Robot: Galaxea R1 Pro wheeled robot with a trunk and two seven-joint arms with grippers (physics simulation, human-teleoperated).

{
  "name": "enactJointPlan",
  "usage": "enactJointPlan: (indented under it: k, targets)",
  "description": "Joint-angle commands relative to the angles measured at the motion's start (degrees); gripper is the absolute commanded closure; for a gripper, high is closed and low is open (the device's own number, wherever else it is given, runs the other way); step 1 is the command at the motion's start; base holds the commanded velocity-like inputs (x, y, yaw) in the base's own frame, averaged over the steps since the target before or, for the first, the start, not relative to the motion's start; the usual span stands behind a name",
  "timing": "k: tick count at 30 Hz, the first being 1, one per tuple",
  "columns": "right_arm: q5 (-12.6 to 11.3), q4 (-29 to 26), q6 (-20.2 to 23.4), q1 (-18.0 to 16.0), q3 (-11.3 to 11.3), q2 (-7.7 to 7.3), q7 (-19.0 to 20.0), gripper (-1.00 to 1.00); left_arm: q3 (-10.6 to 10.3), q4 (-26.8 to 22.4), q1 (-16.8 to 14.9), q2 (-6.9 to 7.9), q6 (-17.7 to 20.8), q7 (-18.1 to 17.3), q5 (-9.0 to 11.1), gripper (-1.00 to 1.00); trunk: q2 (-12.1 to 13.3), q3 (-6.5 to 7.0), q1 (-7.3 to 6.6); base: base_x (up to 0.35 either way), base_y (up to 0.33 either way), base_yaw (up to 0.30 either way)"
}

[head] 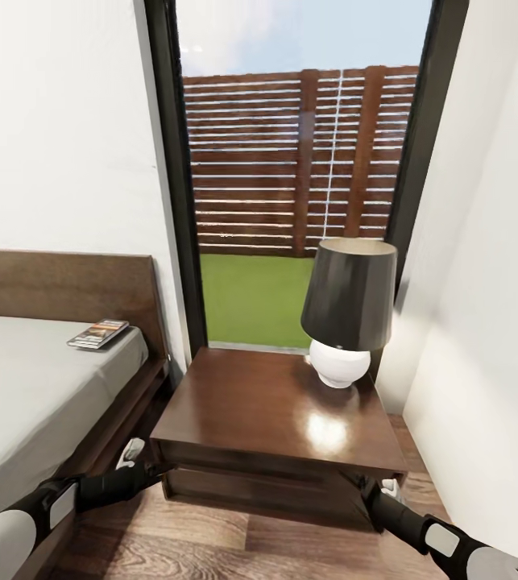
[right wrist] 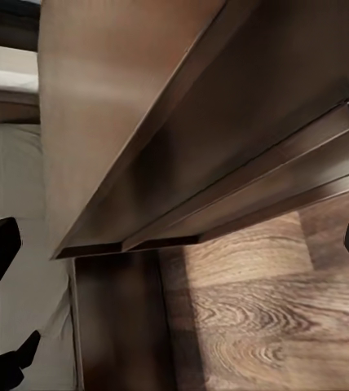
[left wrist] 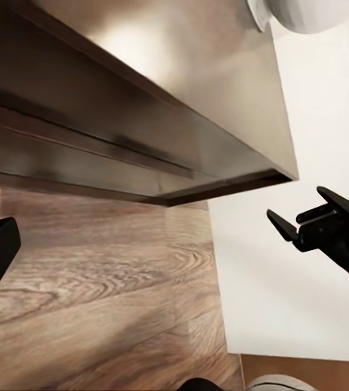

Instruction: In the bedroom, move the book from the bed onto either nightstand, and place the two sandals side by side next to the bed.

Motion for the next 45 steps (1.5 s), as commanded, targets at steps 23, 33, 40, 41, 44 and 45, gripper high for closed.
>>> enactJointPlan:
  k: [23, 33, 40, 41, 44, 45]
  targets:
    - [0.0, 0.2, 0.5, -0.1, -0.3, 0.31, 0.2, -1.0, 0.0, 0.1, 0.0, 0.03, 1.0, -0.1, 0.1, -1.0, 4.2, 4.62, -2.54, 0.0, 0.0, 0.0]
    - [0.0, 0.2, 0.6, -0.1, -0.2, 0.32, 0.1, -1.0, 0.0, 0.1, 0.0, 0.0, 1.1, -0.1, 0.1, -1.0, 8.2, 6.42, -4.74, 0.0, 0.0, 0.0]
    - [-0.1, 0.2, 0.5, -0.1, -0.2, 0.32, 0.2, -1.0, 0.0, 0.1, 0.0, -0.01, 1.1, -0.1, 0.1, -1.0, 11.0, 7.68, -6.28, 0.0, 0.0, 0.0]
    - [-0.1, 0.2, 0.5, -0.1, -0.2, 0.32, 0.2, -1.0, 0.0, 0.1, 0.0, -0.01, 1.1, -0.1, 0.1, -1.0, 11.4, 7.86, -6.5, 0.0, 0.0, 0.0]
    - [-0.1, 0.2, 0.5, -0.1, -0.2, 0.32, 0.2, -1.0, 0.0, 0.1, 0.0, -0.01, 1.1, -0.1, 0.1, -1.0, 12.6, 8.39, -7.15, 0.0, 0.0, 0.0]
    - [-0.1, 0.2, 0.5, -0.1, -0.2, 0.32, 0.2, -1.0, 0.0, 0.1, 0.0, -0.02, 1.1, -0.1, 0.1, -1.0, 13.0, 8.57, -7.37, 0.0, 0.0, 0.0]
